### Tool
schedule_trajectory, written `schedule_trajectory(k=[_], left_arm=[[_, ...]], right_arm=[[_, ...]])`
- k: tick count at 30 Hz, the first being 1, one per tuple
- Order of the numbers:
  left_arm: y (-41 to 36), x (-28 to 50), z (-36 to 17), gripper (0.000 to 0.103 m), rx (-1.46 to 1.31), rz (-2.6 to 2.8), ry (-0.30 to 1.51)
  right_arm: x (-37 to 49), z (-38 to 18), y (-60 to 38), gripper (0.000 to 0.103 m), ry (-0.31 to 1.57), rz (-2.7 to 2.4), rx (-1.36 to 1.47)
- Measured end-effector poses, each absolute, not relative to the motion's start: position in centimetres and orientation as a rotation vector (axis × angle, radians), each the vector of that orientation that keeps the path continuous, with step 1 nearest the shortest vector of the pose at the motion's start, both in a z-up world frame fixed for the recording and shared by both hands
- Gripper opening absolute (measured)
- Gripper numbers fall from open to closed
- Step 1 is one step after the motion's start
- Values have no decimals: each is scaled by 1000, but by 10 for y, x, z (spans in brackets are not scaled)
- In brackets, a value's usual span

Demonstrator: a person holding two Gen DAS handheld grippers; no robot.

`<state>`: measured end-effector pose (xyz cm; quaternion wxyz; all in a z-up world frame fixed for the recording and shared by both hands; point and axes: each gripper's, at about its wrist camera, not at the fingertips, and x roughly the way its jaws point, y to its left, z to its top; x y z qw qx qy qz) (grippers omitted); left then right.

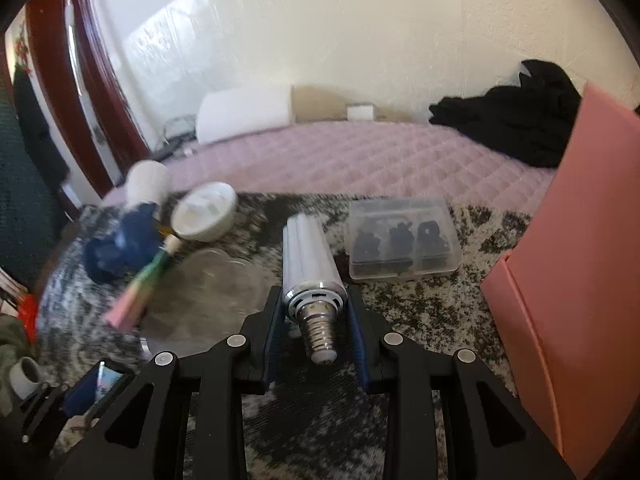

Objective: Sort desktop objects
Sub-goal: 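Carry the bottle and bulb into the pink box and open both tools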

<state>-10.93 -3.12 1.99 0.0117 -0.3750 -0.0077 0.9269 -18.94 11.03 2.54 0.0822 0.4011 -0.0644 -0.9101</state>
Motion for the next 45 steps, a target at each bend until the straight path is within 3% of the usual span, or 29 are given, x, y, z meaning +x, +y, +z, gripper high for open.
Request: schedule_trajectory(k=[13, 21, 28, 34, 45], left_arm=[[-67, -92, 52, 24, -1084, 2898, -207], [-36, -63, 92, 25, -938, 2858, -144], [1, -46, 126, 25, -849, 2795, -117], [46, -36, 149, 25, -829, 2739, -112], [179, -12, 155, 25, -807, 2571, 16]], right_arm=[[-146, 67, 140, 32, -556, -2575, 1087], [-74, 126, 145, 32, -522, -2679, 878], [-7, 173, 158, 32, -357, -2880, 750], [32, 186, 216, 32, -319, -3005, 789], [76, 163, 347, 32, -463, -3167, 943]])
